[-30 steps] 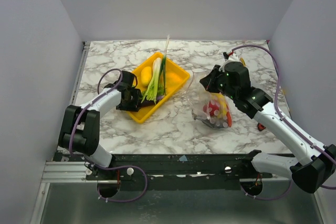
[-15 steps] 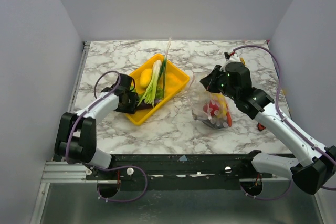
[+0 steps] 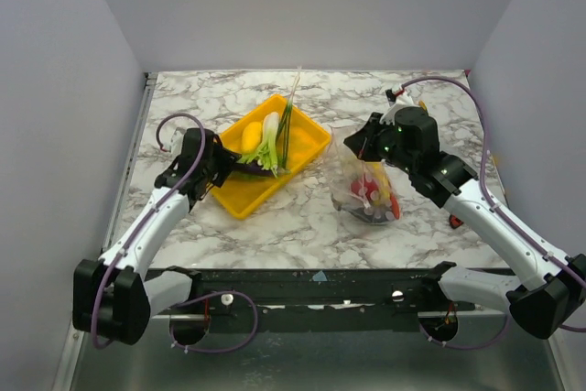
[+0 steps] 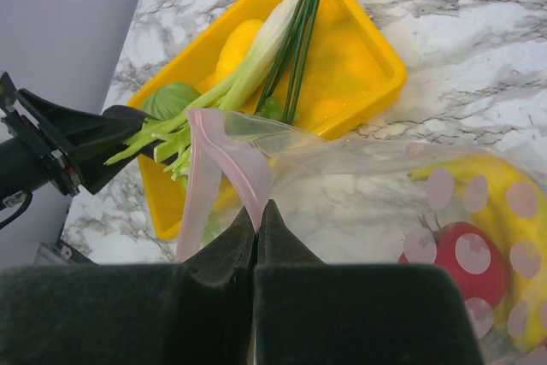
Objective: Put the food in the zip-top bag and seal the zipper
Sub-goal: Adjust the fake vegetable in the bin.
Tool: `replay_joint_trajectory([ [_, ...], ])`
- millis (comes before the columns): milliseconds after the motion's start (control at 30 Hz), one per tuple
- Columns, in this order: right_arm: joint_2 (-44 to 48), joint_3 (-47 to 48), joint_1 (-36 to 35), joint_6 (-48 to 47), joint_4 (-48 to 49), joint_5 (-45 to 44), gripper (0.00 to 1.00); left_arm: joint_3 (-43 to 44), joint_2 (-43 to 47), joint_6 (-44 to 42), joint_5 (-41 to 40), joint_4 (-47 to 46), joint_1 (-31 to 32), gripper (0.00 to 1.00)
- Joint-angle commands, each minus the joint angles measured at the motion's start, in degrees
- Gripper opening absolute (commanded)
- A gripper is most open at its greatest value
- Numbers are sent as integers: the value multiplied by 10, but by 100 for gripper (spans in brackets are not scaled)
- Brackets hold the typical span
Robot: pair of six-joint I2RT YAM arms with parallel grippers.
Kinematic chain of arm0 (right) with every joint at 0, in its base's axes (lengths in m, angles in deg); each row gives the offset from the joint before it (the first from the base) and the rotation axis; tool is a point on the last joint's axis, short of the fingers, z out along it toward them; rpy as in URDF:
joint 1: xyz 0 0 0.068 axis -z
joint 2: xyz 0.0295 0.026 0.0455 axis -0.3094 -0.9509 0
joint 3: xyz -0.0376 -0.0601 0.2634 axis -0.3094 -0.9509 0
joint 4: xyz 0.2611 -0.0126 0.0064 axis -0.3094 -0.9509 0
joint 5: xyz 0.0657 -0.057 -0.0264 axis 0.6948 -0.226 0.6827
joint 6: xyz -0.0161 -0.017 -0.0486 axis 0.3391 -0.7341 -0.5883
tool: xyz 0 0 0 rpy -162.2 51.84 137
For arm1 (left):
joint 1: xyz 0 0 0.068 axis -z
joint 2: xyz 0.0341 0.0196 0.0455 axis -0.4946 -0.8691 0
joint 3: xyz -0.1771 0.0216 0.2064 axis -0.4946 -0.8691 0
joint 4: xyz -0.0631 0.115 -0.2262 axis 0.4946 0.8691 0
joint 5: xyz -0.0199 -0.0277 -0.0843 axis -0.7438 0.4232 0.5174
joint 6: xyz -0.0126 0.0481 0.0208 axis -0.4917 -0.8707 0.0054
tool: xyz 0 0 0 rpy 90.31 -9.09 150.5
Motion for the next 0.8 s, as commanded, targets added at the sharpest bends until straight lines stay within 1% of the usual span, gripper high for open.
replay_joint_trajectory([
  [0, 0, 6, 2, -32, 39, 53, 1, -44, 97, -110, 39, -97, -3, 33],
  [67, -3, 8, 2, -32, 45, 59, 1, -59, 137, -150, 58, -135, -3, 32],
  [100, -6, 9, 2, -31, 47, 62, 1, -63, 157, -170, 81, -147, -2, 31],
  [133, -9, 12, 2, -29, 49, 65, 1, -66, 173, -178, 85, -146, -2, 32],
  [200, -18, 20, 2, -26, 45, 66, 1, -67, 200, -191, 94, -137, -4, 36],
  [267, -21, 23, 1, -26, 42, 65, 1, -54, 213, -207, 83, -114, -5, 37],
  [300, -21, 23, 1, -27, 45, 64, 1, -52, 215, -218, 74, -114, -5, 40],
  [333, -20, 21, 1, -27, 48, 62, 1, -55, 213, -232, 74, -126, -5, 42],
  [367, -19, 20, 2, -27, 49, 59, 1, -59, 205, -239, 82, -144, -8, 42],
  [400, -20, 21, 2, -28, 50, 57, 1, -58, 190, -244, 101, -160, -14, 40],
  [433, -21, 21, 2, -28, 48, 54, 1, -50, 159, -253, 119, -174, -18, 36],
  [467, -23, 23, 1, -27, 45, 50, 1, -33, 120, -269, 130, -177, -19, 34],
  [533, -26, 27, 1, -25, 39, 45, 1, 23, 37, -307, 155, -156, -19, 35],
  [633, -26, 32, 1, -20, 33, 41, 1, 100, -64, -347, 206, -91, -27, 37],
  [767, -26, 32, 1, -15, 33, 46, 1, 126, -150, -394, 221, -34, -33, 39],
])
